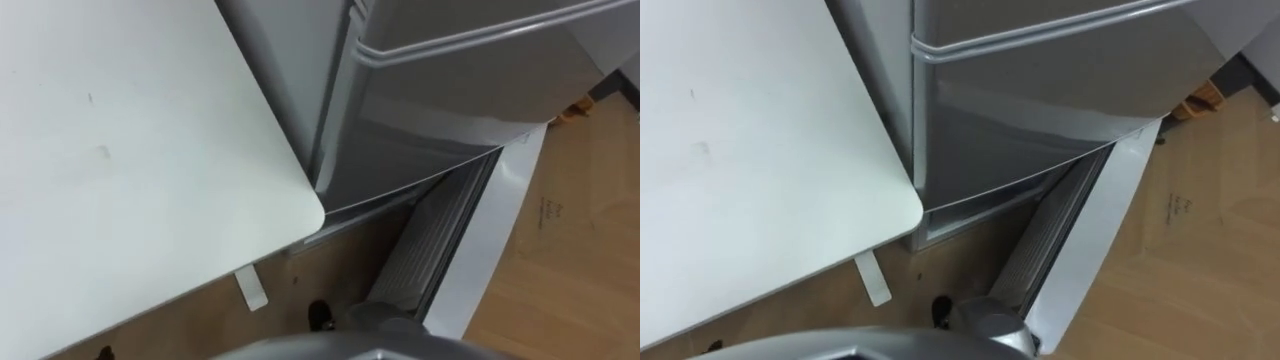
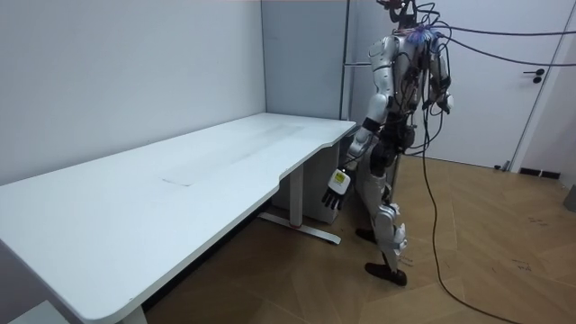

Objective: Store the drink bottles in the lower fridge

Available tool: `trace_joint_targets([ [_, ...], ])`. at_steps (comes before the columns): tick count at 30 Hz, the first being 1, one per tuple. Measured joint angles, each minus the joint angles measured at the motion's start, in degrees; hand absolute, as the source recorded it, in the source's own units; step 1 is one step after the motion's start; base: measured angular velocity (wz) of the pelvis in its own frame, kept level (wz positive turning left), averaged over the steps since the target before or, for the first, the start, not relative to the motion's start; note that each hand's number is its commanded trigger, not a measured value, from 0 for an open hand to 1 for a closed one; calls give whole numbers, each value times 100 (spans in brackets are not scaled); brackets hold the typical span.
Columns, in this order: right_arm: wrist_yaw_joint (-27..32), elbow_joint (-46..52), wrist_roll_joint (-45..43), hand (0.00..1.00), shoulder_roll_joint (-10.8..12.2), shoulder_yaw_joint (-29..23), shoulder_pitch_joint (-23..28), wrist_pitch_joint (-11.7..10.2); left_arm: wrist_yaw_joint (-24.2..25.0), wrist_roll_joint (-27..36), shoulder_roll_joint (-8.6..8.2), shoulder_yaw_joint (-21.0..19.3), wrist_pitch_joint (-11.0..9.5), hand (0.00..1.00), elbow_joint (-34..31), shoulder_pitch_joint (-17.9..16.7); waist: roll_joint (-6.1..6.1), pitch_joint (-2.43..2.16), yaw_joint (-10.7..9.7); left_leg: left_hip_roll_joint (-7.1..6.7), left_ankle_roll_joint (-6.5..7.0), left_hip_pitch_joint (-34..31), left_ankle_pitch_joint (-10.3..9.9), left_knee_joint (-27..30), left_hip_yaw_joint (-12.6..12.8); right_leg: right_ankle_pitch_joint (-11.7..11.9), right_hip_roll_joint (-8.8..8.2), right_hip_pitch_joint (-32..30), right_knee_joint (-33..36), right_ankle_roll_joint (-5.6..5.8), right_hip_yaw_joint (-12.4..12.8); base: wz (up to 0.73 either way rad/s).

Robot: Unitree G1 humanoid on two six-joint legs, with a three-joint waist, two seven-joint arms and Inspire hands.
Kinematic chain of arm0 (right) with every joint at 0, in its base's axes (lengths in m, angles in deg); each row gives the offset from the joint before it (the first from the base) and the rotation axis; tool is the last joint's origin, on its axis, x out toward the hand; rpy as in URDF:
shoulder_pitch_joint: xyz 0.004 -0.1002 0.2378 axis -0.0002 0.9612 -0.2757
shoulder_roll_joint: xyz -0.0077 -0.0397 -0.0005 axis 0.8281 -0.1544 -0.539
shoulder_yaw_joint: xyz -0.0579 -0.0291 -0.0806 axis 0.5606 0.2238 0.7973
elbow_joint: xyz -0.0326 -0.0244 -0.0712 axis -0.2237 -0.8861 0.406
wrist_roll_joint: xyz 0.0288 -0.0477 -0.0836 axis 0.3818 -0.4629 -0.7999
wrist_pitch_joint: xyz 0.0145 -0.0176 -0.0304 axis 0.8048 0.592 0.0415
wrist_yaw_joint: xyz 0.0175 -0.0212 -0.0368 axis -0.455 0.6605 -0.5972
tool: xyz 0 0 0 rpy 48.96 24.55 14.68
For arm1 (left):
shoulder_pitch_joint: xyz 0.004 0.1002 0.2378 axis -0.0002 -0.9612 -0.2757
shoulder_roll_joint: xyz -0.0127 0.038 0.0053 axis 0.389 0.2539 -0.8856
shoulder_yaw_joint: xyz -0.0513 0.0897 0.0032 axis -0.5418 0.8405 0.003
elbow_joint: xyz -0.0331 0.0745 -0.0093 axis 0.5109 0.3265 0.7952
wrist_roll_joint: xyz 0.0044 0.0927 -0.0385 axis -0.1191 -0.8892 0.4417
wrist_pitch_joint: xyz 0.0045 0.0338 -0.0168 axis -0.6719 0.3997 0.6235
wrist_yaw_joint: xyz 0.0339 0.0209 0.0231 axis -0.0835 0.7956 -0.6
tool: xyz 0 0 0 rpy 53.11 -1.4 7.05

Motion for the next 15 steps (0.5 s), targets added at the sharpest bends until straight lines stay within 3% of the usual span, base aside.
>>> trace_joint_targets([
  [5, -2, -137, 314, 0, 105, 2, -283, -13, 120, 9, 44, -4, 15, 0, -12, 33, 38, 30, 41, -28, 24, -9, -58, 88, 232, 8, 9, -106, 114, -1, 70, -23],
  [7, -14, -140, 638, 0, 104, 74, -319, -14, 156, 2, 63, -23, 11, 0, -79, 44, 28, 21, 102, -39, 42, -35, -81, 110, 416, 66, 21, -182, 118, -2, 79, -45],
  [8, -25, -141, 722, 0, 104, 227, -450, -18, 159, 4, 66, -31, 12, 0, -79, 39, 147, 10, 198, 6, 65, -76, -99, 140, 656, 163, 38, -223, 108, -30, -44, -76],
  [9, -28, -160, 719, 0, 132, 371, -543, -38, 168, -27, 74, -87, 18, 0, -82, 41, 140, 25, 328, 102, 62, -87, -162, 221, 1046, -187, -47, -379, 784, -260, -648, -71],
  [10, -15, -172, 742, 0, 148, 419, -528, -50, 166, -63, 65, -113, 27, 0, -86, 40, 146, 21, 351, 118, 51, -79, -202, 273, 1165, -475, -153, -380, 1231, -383, -961, -48],
  [11, 32, -231, 798, 0, 166, 498, -511, -82, 159, -62, 58, -113, 47, 0, -143, 26, 144, 20, 430, 103, 38, -47, -268, 343, 1353, -912, -367, -285, 1879, -413, -1371, -29],
  [12, 26, -348, 851, 0, 172, 666, -515, -168, 156, -71, 58, -122, 127, 0, -190, -16, 141, 20, 577, 83, 21, -15, -381, 509, 1579, -1244, -571, -114, 2237, -345, -1554, -38],
  [13, -6, -412, 866, 0, 196, 757, -524, -196, 153, -111, 68, -141, 170, 0, -195, -36, 120, 17, 632, 82, 25, -10, -461, 660, 1707, -1384, -625, -37, 2256, -265, -1512, -54],
  [14, -137, -606, 873, 0, 309, 951, -542, -225, 143, -187, 96, -236, 276, 0, -192, -59, -87, 44, 725, 34, 77, -22, -538, 1087, 1727, -1585, -636, 45, 2059, -261, -1388, -58],
  [15, -262, -800, 896, 0, 391, 1102, -630, -212, 143, -273, 48, -239, 335, 0, -171, -73, 14, 49, 847, 57, 86, -198, -538, 1520, 1529, -1592, -501, 196, 1731, -303, -1089, -55],
])
